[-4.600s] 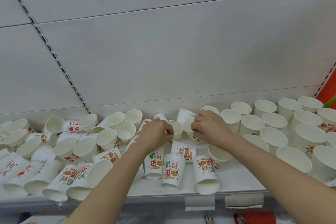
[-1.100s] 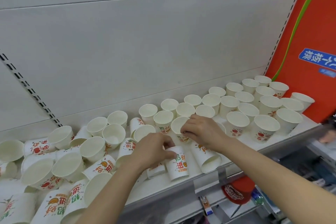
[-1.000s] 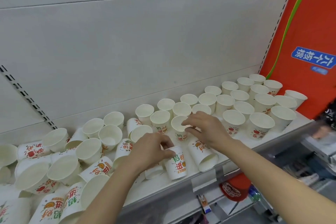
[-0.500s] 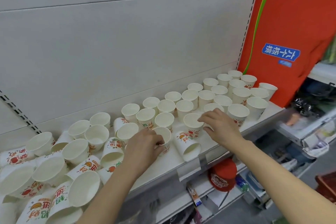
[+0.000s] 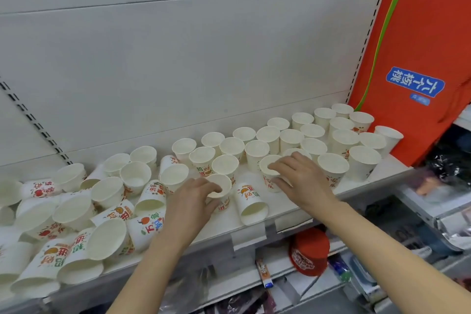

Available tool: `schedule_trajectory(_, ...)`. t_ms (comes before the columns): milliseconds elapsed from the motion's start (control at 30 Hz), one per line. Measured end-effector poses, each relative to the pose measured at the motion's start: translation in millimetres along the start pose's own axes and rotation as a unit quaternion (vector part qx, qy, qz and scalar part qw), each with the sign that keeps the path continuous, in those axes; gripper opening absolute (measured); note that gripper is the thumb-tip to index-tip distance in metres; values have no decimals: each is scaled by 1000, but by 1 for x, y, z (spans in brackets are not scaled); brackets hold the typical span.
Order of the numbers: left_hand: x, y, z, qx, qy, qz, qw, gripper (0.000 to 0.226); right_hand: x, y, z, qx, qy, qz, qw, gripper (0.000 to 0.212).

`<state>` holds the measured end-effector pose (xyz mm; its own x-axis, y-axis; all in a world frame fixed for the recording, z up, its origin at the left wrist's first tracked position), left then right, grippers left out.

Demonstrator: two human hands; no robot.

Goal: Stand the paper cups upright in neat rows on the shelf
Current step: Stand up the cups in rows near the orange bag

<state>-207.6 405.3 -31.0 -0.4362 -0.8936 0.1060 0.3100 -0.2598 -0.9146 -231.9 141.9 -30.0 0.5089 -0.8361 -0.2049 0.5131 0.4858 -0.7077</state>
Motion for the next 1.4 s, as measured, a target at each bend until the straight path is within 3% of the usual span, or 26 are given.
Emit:
schedule_trajectory(67,-2,-2,-3,4,-18,7,1000,20,-21,3,-14,8,5,50,999,23)
schedule_trajectory(200,1,-5,-4,-19,-45,22,999,19,-34,25,-32,-56,54,49,996,33)
schedule_trajectory(333,9,-2,-3,-45,-61,32,997,14,-32,31,-22,-9,81,70,994,7)
schedule_trajectory(400,13,-1,-4,-43,-72,30,996,12,-28,28,-16,12,89,66,994,18)
schedule_trajectory(533,27,1,-5,-35,-76,12,996,12,-18,7,0,24,142,50,988,14)
schedule_trajectory(700,50,5,2,-40,-75,-6,996,11,-4,-6,12,-41,229,6,973,15)
schedule_trajectory(833,61,9,3,-38,-94,-7,995,11,-3,0,8,-70,250,-13,966,18)
schedule_trajectory(1067,47,-3,-9,3,-132,-7,991,29,-7,7,5,-75,242,-47,966,20)
schedule_trajectory(1133,20,-12,-15,17,-168,24,985,24,-7,4,5,-25,210,-48,976,17)
schedule_trajectory(1233,-25,-22,-16,24,-230,63,971,24,-15,3,12,80,82,-14,993,6)
schedule_trajectory(1300,-46,-24,-7,-10,-221,96,970,30,-29,11,25,86,17,22,996,8)
schedule_trajectory(1400,-54,-19,11,-92,-148,150,973,36,-56,32,46,27,4,74,997,4)
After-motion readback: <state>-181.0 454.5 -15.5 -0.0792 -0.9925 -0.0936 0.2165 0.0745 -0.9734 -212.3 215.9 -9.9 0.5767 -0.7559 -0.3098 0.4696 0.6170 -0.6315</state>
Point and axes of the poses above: each hand's wrist, its own z-axis towards the middle knuckle, its own y-axis out of the palm, x = y × z, the point moved 2 cm from there along z, towards the middle knuckle, and after that the axes turned 11 degrees about z, right-handed, at the moved point
